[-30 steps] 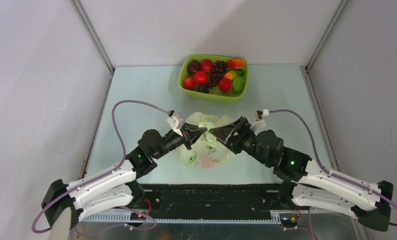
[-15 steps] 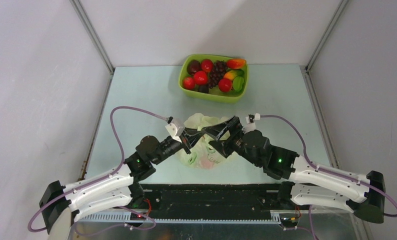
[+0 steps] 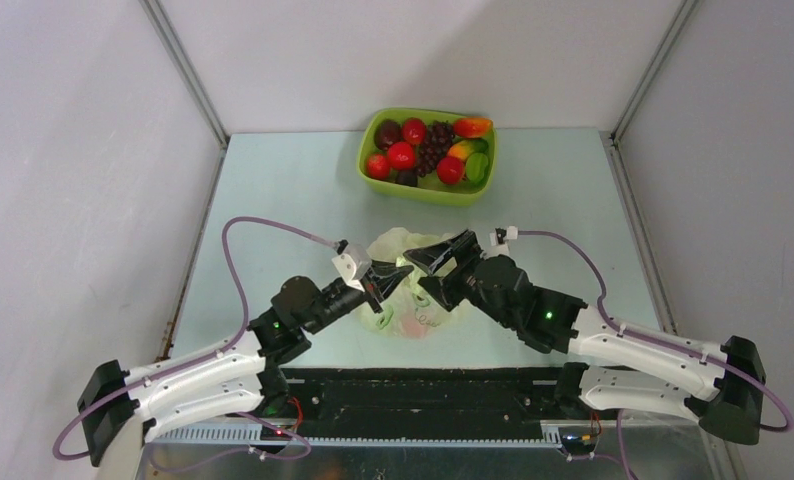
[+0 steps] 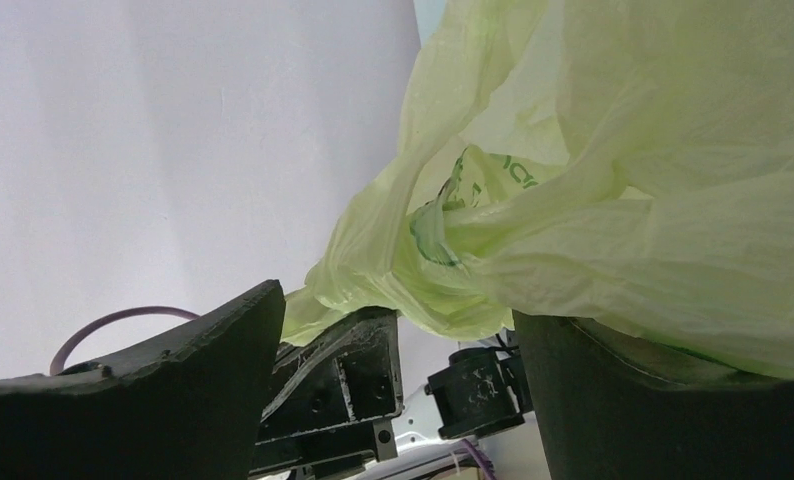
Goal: Place the fake fruits into the plastic bag and tie a complex knot
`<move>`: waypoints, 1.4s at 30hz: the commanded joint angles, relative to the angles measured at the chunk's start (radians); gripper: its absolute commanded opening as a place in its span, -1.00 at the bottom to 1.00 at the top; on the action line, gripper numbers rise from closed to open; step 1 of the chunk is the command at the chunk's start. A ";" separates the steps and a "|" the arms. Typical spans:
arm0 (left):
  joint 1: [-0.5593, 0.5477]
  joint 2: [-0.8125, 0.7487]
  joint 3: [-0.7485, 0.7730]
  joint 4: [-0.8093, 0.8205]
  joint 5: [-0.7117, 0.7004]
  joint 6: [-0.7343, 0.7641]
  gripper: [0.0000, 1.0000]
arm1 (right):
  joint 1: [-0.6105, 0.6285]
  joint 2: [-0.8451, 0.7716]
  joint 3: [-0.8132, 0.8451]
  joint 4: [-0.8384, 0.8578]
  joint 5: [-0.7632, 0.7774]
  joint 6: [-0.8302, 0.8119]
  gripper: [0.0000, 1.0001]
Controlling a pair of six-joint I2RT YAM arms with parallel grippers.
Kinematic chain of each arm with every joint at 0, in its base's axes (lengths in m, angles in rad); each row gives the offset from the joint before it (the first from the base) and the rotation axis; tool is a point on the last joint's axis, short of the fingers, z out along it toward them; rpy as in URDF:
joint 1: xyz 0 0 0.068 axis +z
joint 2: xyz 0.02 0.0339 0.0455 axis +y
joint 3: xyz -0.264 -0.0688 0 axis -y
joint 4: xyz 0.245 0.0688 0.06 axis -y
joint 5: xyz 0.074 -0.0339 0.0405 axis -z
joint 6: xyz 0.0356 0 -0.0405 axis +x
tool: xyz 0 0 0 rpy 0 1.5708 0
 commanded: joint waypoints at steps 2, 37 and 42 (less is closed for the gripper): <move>-0.034 -0.025 -0.013 0.019 -0.043 0.057 -1.00 | -0.018 0.020 0.041 0.063 0.016 0.011 0.58; -0.143 -0.128 0.118 -0.337 -0.283 0.094 0.47 | -0.023 0.042 0.102 0.092 0.138 -0.286 -1.00; -0.143 -0.209 0.285 -0.634 -0.362 0.000 0.85 | -0.039 0.006 0.115 0.133 0.158 -0.536 -1.00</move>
